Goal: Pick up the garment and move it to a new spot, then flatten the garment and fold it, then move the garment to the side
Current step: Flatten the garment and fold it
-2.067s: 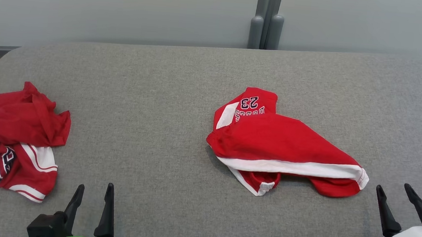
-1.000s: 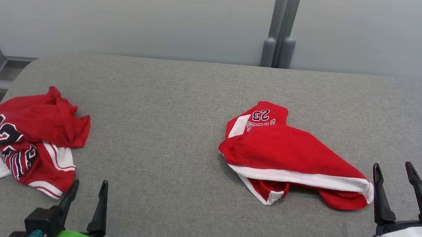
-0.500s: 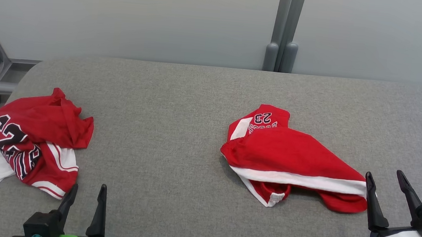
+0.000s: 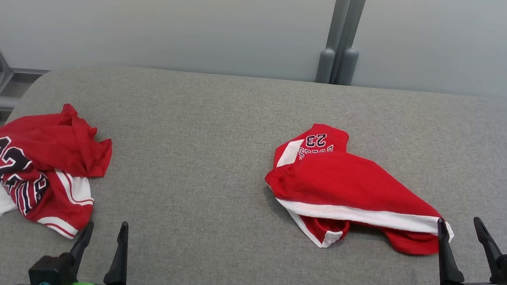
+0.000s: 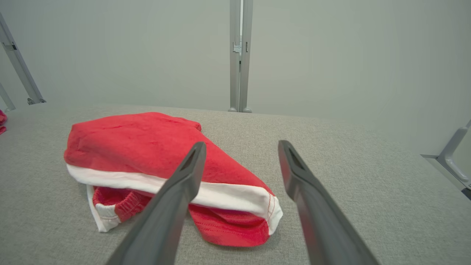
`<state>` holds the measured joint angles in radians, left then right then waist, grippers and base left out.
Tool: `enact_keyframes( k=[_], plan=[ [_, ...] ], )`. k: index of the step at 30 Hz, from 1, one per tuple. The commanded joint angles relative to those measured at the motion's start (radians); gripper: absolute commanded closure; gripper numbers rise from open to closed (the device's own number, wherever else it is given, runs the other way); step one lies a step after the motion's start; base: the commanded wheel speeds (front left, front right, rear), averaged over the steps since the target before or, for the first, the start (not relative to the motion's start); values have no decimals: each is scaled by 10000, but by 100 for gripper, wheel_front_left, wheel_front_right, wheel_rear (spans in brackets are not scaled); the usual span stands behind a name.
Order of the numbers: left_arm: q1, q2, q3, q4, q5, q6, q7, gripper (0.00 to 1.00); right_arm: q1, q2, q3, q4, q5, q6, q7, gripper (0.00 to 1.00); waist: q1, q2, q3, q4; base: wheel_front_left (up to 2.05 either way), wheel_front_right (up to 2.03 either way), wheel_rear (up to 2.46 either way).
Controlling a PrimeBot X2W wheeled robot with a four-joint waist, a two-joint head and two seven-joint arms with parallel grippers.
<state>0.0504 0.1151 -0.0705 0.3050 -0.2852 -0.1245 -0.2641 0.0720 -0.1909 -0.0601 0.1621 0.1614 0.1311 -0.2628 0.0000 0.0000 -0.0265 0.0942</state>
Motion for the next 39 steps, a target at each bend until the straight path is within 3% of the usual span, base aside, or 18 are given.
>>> enact_keyframes(
  k=[1,12,17,23,27,34,39],
  plan=[
    [7,1,36,22,109,-58,-7,0,-18,17,-2,41,46,-6,-31,0,0,0,-5,-15,0,0,0],
    [113,3,190,56,160,-68,-7,0,-97,44,-4,154,103,-6,-31,0,0,0,-19,-184,0,0,0],
    [-469,-259,-693,248,-283,-77,60,0,-281,14,-240,799,353,-6,-31,0,0,0,235,-293,0,0,0],
    [-1764,-496,-2471,737,-1617,-68,1044,0,-1236,-135,-188,2358,355,-6,-32,0,0,0,1109,-478,0,0,0],
    [-2550,-563,-3158,1217,-2647,-69,1808,0,-2152,-54,86,3575,350,-6,-31,0,0,0,1462,-638,0,0,0],
    [-3187,-618,-4339,1163,-4273,-70,2653,0,-3075,43,606,4453,590,-6,-32,0,0,0,1618,-722,0,0,0],
    [-3571,-220,-5200,940,-5616,-70,3224,0,-3088,-62,556,4902,849,-6,-31,0,0,0,1522,-545,0,0,0]
  ],
)
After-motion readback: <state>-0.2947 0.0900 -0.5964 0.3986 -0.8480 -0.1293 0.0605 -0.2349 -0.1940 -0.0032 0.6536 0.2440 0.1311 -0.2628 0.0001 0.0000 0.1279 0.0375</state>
